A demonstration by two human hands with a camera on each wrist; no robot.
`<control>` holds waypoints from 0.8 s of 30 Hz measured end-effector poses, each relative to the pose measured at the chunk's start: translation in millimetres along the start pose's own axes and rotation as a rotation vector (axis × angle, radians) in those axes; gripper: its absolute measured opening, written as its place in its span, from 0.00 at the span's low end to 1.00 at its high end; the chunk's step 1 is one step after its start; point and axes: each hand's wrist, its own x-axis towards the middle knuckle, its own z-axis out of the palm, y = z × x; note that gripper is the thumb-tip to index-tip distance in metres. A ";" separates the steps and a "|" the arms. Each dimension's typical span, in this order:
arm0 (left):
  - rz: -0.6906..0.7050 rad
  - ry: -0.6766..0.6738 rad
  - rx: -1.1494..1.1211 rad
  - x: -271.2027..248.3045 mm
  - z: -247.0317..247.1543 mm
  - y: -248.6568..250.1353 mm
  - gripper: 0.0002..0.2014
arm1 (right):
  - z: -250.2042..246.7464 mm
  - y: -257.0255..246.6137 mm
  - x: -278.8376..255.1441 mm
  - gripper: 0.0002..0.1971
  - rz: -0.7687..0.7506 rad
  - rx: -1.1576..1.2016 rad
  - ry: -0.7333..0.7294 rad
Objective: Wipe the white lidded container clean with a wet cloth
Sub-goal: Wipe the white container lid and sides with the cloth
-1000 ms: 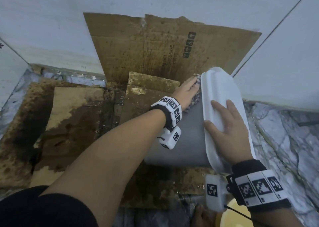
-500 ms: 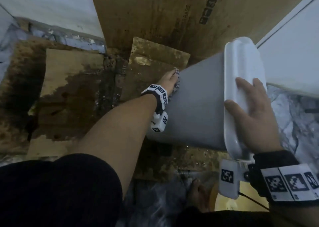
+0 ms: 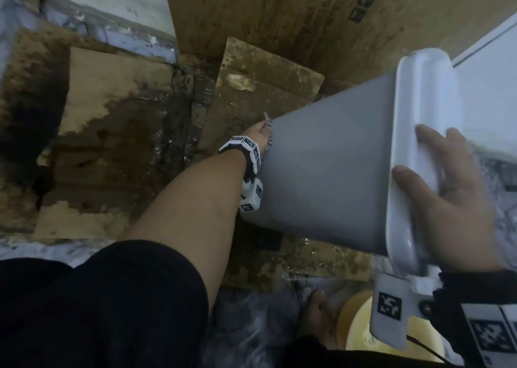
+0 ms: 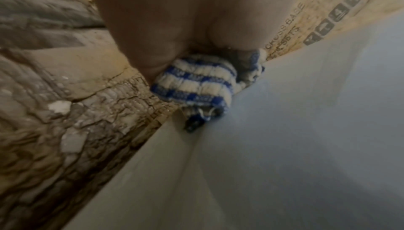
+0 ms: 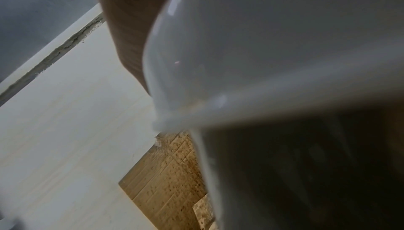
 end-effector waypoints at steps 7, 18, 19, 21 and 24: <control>-0.067 -0.007 0.185 -31.0 5.3 -31.6 0.22 | 0.5 -9.0 -0.8 0.30 -0.012 -0.050 -0.002; -0.085 0.012 0.141 -91.9 37.7 -67.4 0.28 | 6.5 -26.4 -7.7 0.30 -0.007 -0.132 0.024; -0.084 0.011 0.111 -95.6 41.0 -67.9 0.28 | 6.8 -27.5 -7.9 0.30 -0.008 -0.138 0.022; -0.077 0.042 0.058 -116.5 45.1 -57.9 0.29 | 7.7 -29.6 -7.9 0.29 -0.013 -0.143 0.028; -0.076 0.079 -0.041 -131.3 64.9 -62.4 0.27 | 10.1 -34.9 -8.6 0.29 -0.004 -0.138 0.032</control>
